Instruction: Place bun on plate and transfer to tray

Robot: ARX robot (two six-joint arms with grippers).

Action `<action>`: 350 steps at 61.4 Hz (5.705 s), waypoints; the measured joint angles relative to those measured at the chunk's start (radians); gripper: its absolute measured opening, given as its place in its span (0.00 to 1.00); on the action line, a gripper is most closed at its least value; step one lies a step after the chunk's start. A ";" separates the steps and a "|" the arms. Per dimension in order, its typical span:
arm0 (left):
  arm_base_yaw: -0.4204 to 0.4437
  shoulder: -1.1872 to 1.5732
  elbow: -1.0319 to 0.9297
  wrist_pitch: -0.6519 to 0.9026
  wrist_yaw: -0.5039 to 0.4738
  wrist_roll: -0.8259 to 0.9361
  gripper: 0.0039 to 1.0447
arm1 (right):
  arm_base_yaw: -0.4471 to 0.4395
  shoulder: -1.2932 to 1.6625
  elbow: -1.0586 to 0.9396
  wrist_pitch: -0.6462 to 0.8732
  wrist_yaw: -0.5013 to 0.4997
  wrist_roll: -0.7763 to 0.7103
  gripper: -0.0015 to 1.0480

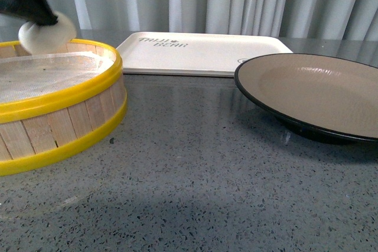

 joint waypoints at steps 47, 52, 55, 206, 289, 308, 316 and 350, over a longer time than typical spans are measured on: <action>-0.561 0.439 0.574 -0.004 -0.084 0.055 0.03 | 0.000 0.000 0.000 0.000 0.000 0.000 0.92; -0.561 0.473 0.590 -0.004 -0.097 0.065 0.03 | 0.000 0.000 0.000 0.000 0.000 0.000 0.92; -0.560 0.488 0.592 -0.005 -0.098 0.068 0.03 | 0.000 0.000 0.000 0.000 0.000 0.000 0.92; 0.014 -0.575 -0.537 0.570 -0.098 -0.075 0.67 | 0.000 0.000 0.000 0.000 0.000 0.000 0.92; 0.245 -1.157 -1.181 0.607 0.110 -0.108 0.04 | 0.000 0.000 0.000 0.000 0.000 0.000 0.92; 0.245 -1.249 -1.205 0.573 0.110 -0.108 0.04 | 0.000 0.000 0.000 0.000 0.000 0.000 0.92; 0.245 -1.318 -1.205 0.496 0.109 -0.108 0.04 | 0.000 0.000 0.000 0.000 0.000 0.000 0.92; 0.245 -1.450 -1.205 0.362 0.110 -0.108 0.43 | 0.000 0.000 0.000 0.000 0.000 0.000 0.92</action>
